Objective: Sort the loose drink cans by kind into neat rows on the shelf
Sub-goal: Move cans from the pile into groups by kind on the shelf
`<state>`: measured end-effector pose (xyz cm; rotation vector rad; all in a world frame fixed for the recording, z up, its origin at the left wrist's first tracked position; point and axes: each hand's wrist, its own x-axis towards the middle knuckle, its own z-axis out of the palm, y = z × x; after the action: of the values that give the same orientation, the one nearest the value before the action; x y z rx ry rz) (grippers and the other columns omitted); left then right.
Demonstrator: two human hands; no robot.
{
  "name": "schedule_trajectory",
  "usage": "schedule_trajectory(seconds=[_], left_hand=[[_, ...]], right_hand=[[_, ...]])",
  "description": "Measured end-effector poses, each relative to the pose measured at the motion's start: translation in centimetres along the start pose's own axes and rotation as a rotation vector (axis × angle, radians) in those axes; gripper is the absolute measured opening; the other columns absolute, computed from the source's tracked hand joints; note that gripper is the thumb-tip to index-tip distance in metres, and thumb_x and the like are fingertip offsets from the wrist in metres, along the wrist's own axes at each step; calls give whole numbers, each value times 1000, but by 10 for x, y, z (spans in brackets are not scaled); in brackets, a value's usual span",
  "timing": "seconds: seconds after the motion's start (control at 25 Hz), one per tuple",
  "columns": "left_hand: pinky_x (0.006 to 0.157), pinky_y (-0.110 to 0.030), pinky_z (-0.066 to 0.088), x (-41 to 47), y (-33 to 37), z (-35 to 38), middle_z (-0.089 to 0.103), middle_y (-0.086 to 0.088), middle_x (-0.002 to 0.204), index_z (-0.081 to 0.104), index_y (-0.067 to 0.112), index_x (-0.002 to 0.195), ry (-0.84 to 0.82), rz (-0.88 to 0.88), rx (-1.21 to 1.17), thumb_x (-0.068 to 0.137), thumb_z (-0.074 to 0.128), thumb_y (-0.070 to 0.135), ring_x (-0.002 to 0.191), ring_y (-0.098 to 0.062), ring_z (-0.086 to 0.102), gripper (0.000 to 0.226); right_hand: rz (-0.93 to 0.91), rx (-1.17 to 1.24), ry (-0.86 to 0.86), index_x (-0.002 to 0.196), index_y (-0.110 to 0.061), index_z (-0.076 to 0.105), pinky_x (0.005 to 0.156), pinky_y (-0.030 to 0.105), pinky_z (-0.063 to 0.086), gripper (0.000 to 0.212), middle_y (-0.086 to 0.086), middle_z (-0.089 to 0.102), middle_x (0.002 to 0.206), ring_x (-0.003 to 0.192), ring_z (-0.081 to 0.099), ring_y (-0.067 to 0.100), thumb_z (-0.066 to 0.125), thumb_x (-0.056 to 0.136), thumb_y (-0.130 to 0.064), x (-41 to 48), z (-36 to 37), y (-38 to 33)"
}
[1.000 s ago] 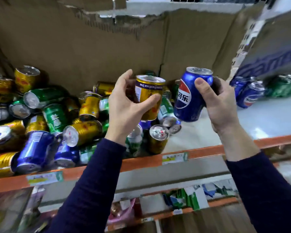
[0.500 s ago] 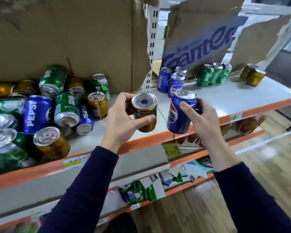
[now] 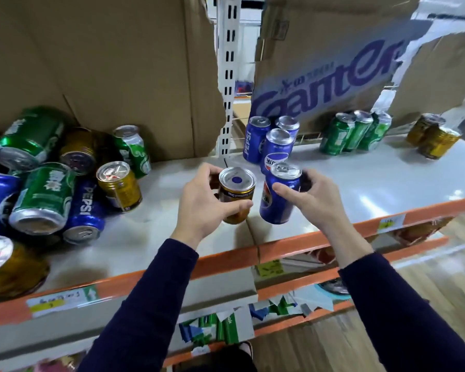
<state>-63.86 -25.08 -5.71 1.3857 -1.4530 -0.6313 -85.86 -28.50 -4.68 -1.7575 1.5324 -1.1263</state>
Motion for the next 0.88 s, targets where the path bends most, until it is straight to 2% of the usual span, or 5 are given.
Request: schedule_trajectory(seconds=[0.16,0.36,0.52,0.72,0.88], left_hand=[[71,-20,53,26,-9,4,64,20,88,49,36,91,72,-63,35,44,94,41,86,9,58,65],[64,-7,47,34,-18,-3,64,31,89,52,35,93,170,-137,50,41,92,47,88,12,58,67],[68,-12,47,31,-19,-4,64,21,93,52,33,99,220,-178,88,42,92,43,90,8,59,71],[66,-6,47,29,-20,-2,65,20,88,52,36,93,253,-165,87,43,95,34,88,13,58,65],[68,-7,48,32,-21,3,67,17,90,55,31,96,243,-169,64,42,94,35,89,7,60,67]], right_hand=[[-111,-100,-95,102,-18,62,67,19,43,41,-7,66,88,77,59,8,82,70,-33,48,8,-8],[-149,-91,-177,111,-21,59,62,11,39,43,-14,62,92,81,57,1,75,74,-37,104,36,-30],[-177,-259,-219,111,-11,57,70,27,42,49,0,62,99,88,55,17,75,75,-38,139,64,-47],[-185,-429,-339,102,-4,59,66,30,40,45,10,65,97,85,57,24,72,80,-41,158,87,-50],[-132,-401,-368,99,-4,62,67,30,41,40,10,65,94,85,59,25,71,81,-39,161,81,-47]])
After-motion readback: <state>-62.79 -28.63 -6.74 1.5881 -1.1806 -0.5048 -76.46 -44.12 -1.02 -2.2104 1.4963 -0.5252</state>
